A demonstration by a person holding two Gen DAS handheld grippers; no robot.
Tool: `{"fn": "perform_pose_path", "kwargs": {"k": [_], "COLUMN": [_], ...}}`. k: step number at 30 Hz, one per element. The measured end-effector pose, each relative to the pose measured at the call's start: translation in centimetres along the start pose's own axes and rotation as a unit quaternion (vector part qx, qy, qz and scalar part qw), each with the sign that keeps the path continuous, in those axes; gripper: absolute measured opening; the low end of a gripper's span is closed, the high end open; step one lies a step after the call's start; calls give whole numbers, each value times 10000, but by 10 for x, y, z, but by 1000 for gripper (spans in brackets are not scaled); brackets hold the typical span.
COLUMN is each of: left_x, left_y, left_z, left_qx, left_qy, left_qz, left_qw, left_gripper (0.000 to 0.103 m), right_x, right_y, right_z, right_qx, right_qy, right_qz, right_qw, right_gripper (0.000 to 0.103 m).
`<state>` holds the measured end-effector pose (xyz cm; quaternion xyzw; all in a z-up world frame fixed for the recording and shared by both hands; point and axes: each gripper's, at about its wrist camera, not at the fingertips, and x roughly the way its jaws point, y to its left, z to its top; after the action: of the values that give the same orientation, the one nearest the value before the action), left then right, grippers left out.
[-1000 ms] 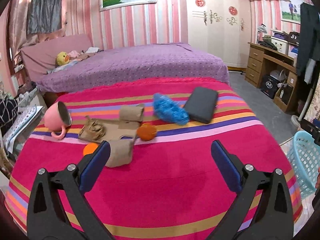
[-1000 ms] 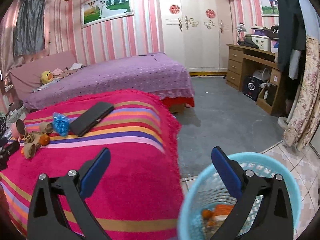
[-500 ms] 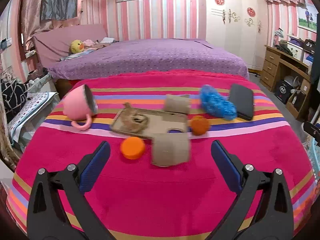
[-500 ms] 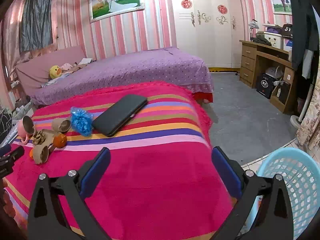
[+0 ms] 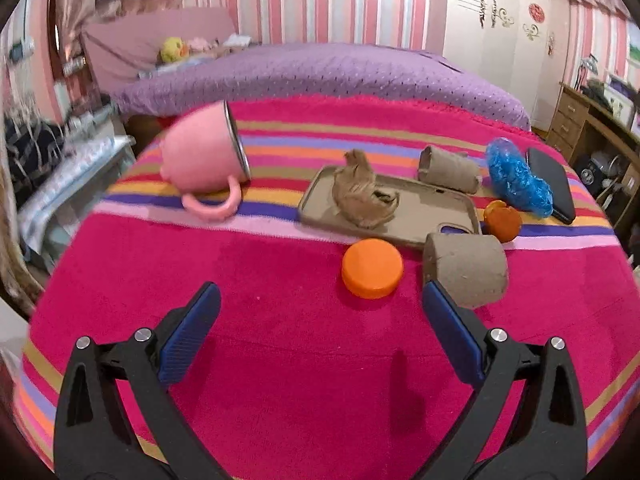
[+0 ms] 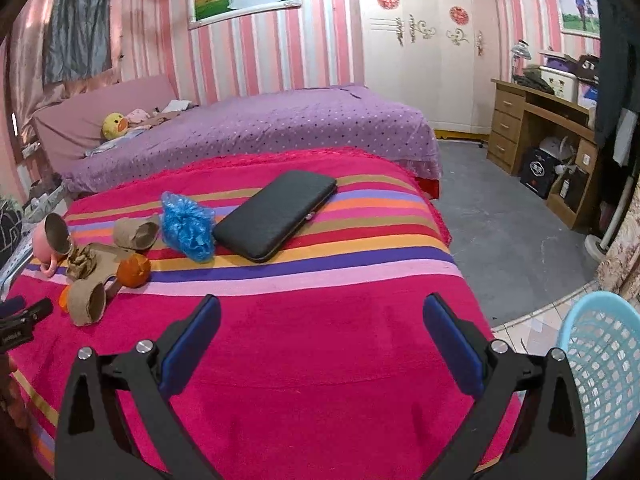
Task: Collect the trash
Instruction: 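Grasp the orange round lid with the left gripper while the right gripper grasps a cardboard tube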
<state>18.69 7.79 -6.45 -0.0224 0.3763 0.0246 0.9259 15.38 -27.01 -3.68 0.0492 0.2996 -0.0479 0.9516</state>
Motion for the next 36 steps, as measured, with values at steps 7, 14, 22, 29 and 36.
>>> {"fn": "perform_pose_path", "kwargs": {"k": [7,14,22,29,36], "left_x": [21,39,36,23,9], "left_y": [0,-9,-21,0,55], "left_z": [10,15,15,14,12], "left_qx": [-53,64,305,386,164], "left_qy": [283,614,514,419,312], "left_qz": [70,-126,-489,-247,106], "left_qw": [9996,9980,9970,9981,9993], "left_gripper": [97,91,39,39,39], "right_x": [8,10,7,3,12], "right_y": [10,17,34,86,147], "right_z": [-2,-5,-9,-11,-16], "right_qx": [-123,-196,-129,-423,-719], "right_qy": [104,222,234,118,276], "right_qz": [-42,-75,55,326,708], "right_qw": [9999,9995,9996,9985,9945], "right_gripper": [99,99,99,99,99]}}
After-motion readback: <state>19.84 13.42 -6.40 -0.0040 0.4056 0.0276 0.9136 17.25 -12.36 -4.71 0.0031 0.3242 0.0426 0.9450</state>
